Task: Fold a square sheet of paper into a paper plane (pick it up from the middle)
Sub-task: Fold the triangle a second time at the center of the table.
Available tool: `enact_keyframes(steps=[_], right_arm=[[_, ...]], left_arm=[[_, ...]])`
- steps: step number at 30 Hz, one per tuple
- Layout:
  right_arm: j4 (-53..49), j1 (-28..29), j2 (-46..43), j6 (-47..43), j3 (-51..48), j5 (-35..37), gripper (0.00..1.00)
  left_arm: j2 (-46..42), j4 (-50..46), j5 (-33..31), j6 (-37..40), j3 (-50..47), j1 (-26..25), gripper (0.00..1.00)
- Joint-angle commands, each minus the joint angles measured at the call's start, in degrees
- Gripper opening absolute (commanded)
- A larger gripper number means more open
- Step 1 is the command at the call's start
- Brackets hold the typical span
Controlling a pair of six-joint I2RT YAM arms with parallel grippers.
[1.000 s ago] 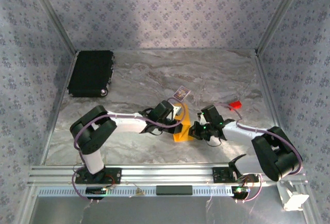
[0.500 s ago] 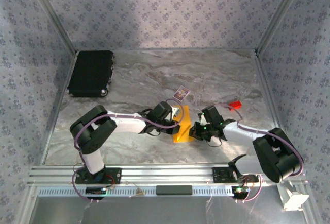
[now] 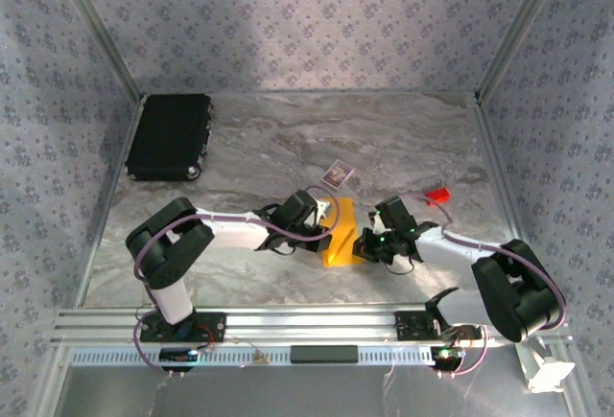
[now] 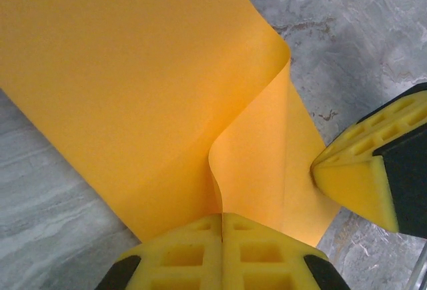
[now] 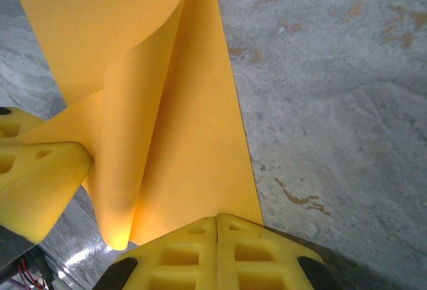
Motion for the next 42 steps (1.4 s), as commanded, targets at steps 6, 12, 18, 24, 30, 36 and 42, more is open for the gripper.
enact_keyframes(steps=[6, 12, 18, 24, 30, 36, 42], right_arm=[[-3.3, -0.1, -0.5, -1.2, 0.0, 1.0, 0.02], [-3.5, -0.1, -0.4, -1.3, -0.1, 1.1, 0.02], [-3.5, -0.1, -0.5, -1.4, -0.1, 0.9, 0.02], [-3.6, -0.2, -0.5, -1.5, 0.1, 0.8, 0.02], [-3.9, -0.4, -0.7, -1.6, 0.2, 0.6, 0.02], [-4.5, -0.8, -2.5, -1.7, 1.0, 0.9, 0.07], [-3.1, -1.2, -5.9, 0.3, 1.4, 0.3, 0.1]], left_arm=[[-0.9, -1.8, -2.4, 3.9, 2.0, 0.4, 0.04], [-0.6, -1.9, -2.4, 5.6, 2.8, 0.3, 0.04], [0.6, -3.0, -2.6, 6.3, 3.4, 0.3, 0.05], [1.2, -4.0, -3.3, 6.5, 3.7, 0.4, 0.04], [2.6, -4.2, -2.4, 6.2, 3.7, 0.4, 0.04], [4.2, -4.0, -0.2, 4.2, 2.7, 0.4, 0.03], [3.7, -1.5, 1.0, -3.7, -0.3, 0.3, 0.01]])
